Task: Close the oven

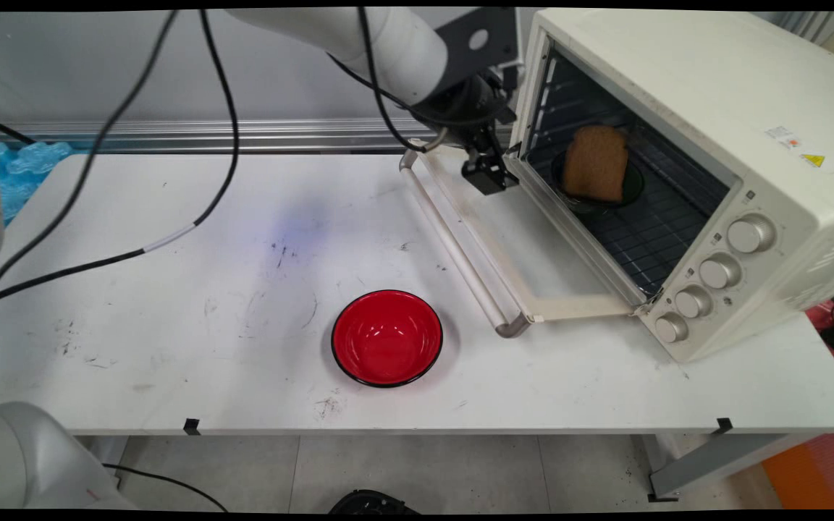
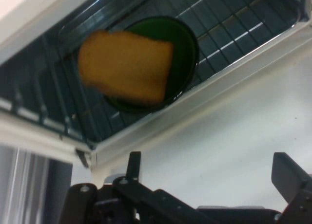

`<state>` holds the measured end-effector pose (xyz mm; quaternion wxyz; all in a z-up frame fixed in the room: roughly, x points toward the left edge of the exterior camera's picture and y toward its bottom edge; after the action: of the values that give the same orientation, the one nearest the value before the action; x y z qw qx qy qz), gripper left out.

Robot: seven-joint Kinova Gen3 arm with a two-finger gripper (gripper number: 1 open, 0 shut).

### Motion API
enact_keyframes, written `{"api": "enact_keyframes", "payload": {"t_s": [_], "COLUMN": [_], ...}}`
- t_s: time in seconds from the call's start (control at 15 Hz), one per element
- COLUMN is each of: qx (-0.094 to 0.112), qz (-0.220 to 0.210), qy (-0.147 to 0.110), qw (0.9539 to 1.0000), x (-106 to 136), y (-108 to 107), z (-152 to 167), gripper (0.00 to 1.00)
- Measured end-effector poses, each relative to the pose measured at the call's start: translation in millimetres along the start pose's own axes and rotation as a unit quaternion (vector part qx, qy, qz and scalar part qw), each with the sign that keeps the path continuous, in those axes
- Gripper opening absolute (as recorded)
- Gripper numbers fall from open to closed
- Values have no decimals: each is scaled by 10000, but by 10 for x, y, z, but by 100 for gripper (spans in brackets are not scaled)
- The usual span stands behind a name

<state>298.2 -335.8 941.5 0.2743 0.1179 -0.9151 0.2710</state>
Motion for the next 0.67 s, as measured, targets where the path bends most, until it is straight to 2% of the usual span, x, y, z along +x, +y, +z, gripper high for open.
{"api": "enact_keyframes", "payload": {"t_s": [0.33,0.67], "qx": [109,246], "qz": [-685,-1237], "qy": [9,75], "qw": [9976,9920], "x": [-41,-67], "y": [23,59], "z": [-362,-758], "gripper": [100,100]}}
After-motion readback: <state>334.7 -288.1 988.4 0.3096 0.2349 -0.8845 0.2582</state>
